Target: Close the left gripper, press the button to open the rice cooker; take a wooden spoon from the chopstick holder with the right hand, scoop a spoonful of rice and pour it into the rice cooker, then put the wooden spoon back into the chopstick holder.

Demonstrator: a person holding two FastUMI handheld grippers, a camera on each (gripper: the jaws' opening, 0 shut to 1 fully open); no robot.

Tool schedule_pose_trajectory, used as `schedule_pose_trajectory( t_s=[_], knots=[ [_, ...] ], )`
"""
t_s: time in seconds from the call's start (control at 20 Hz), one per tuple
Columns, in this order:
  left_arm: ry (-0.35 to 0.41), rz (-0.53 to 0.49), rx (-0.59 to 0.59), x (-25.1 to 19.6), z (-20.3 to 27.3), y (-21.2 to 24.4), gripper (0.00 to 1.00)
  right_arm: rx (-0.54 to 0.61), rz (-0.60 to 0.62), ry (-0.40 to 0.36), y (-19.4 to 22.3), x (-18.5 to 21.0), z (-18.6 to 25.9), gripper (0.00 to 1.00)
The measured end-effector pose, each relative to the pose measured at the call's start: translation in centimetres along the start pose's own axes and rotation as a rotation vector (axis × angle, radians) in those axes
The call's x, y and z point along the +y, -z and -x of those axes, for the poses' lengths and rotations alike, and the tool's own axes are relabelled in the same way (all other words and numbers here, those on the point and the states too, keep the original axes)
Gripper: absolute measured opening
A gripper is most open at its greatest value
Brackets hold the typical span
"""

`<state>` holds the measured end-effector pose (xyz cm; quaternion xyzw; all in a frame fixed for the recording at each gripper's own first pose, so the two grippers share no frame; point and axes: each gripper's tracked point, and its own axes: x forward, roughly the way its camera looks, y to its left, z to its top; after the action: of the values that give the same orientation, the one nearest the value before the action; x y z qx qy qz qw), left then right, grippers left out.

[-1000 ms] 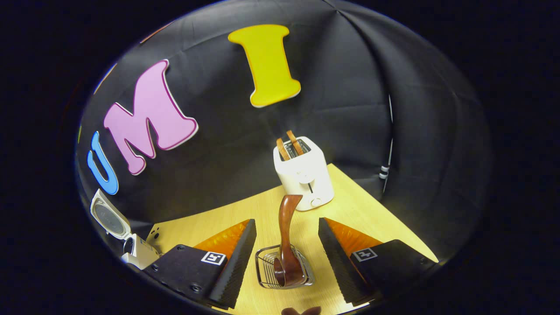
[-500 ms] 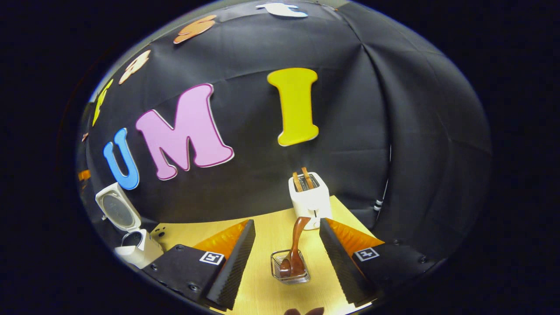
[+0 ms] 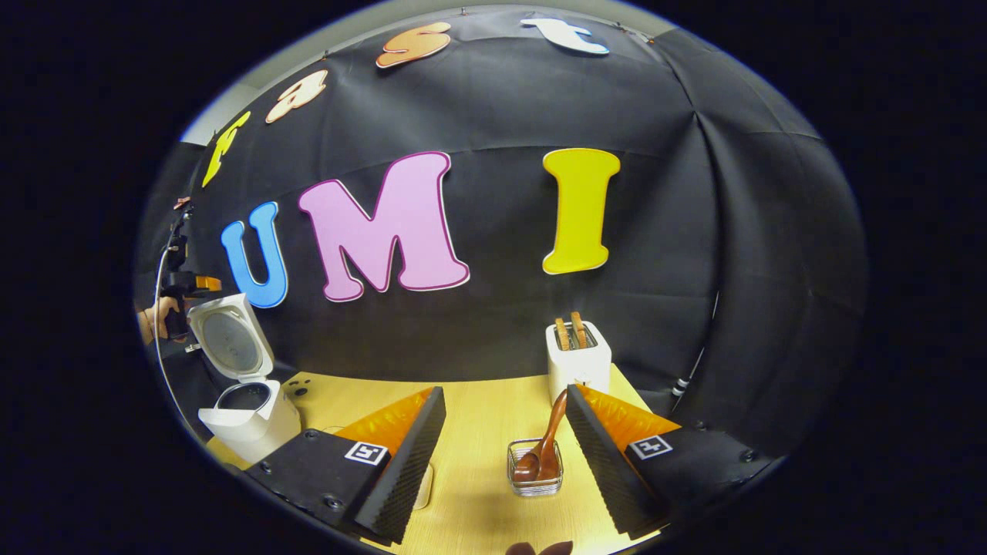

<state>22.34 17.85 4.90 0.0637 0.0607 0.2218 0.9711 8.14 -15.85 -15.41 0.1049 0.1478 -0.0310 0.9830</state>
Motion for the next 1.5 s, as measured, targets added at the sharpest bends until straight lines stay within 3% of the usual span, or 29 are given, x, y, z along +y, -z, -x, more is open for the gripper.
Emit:
schedule_pose_trajectory(
  t_s=[0.25, 0.5, 0.85, 1.5],
  knots=[
    [-0.003, -0.013, 0.062, -0.2, 1.4, 1.4, 0.96, -0.027, 0.027, -0.041, -1.2, 1.6, -0.2, 0.97],
    [0.021, 0.015, 0.104, -1.6, 6.9, 4.3, 0.98, -0.049, 0.013, -0.064, -1.7, 2.9, -1.4, 0.97],
    [0.045, 0.058, 0.231, -4.0, 14.6, 13.5, 0.97, -0.057, 0.019, -0.095, -1.4, 4.3, -1.9, 0.97],
    [0.047, 0.023, 0.405, -5.0, 17.0, 22.5, 0.99, -0.017, 0.047, -0.134, -0.2, 5.3, -1.6, 0.97]
  ],
)
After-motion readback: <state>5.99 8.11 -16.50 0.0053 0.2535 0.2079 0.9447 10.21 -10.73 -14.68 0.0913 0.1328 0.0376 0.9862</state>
